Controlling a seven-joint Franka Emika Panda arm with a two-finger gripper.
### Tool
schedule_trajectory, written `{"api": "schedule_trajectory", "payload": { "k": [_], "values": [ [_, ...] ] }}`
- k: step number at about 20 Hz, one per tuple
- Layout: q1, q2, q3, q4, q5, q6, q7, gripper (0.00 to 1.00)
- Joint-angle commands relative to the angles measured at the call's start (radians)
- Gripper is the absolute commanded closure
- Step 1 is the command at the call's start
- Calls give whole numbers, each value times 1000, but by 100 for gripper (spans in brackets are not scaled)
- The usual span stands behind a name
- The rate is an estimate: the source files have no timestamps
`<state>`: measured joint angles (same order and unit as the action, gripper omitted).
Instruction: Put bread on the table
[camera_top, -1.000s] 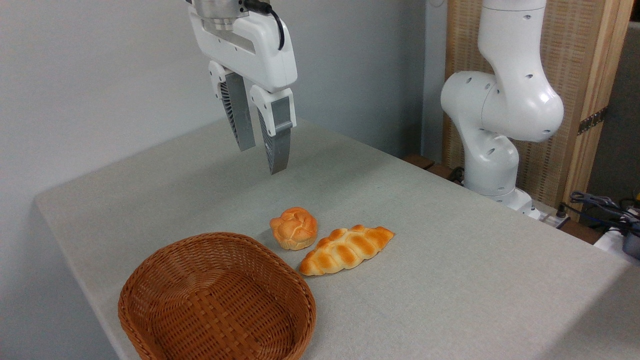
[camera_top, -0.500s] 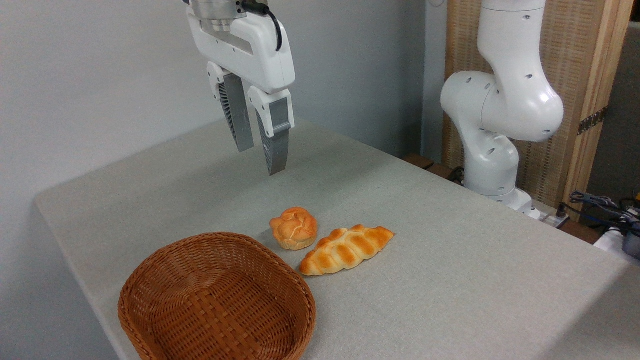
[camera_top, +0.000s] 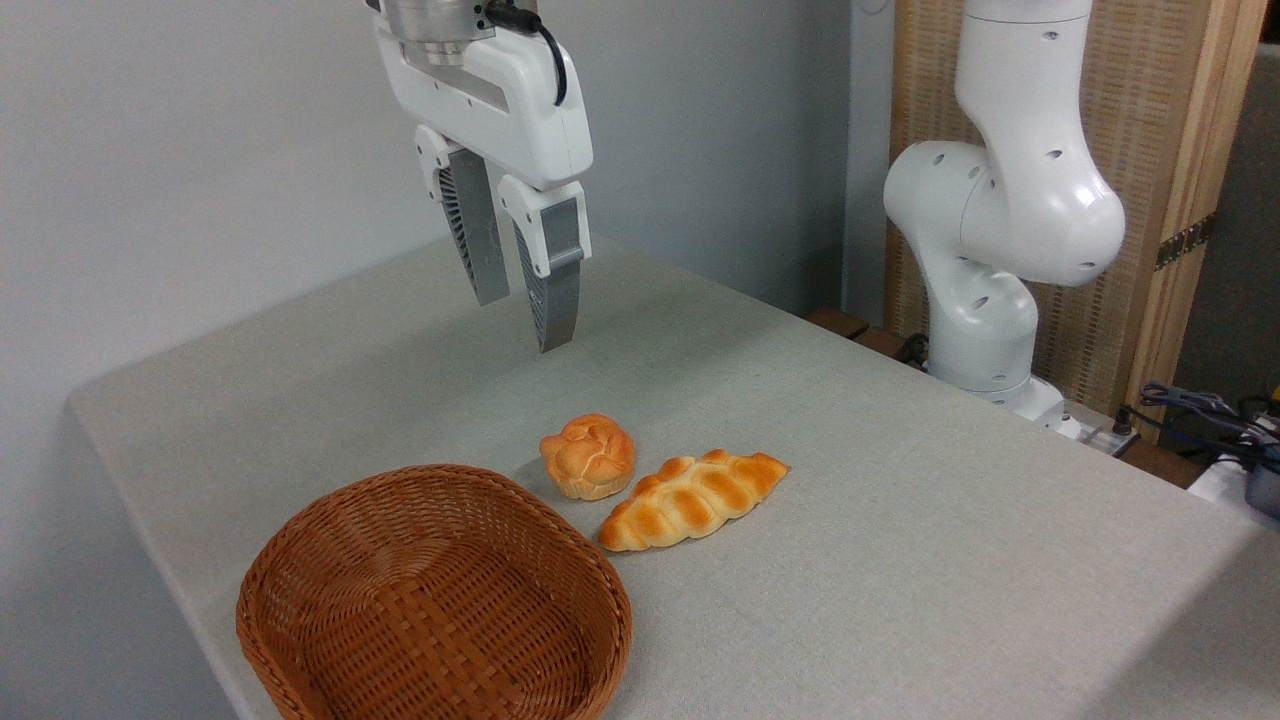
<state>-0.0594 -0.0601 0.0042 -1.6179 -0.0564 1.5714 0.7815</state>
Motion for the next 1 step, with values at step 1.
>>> {"api": "schedule_trajectory", "payload": {
  "k": [1],
  "values": [
    [-22,3,25,10,-6,-28,2,0]
  ]
}}
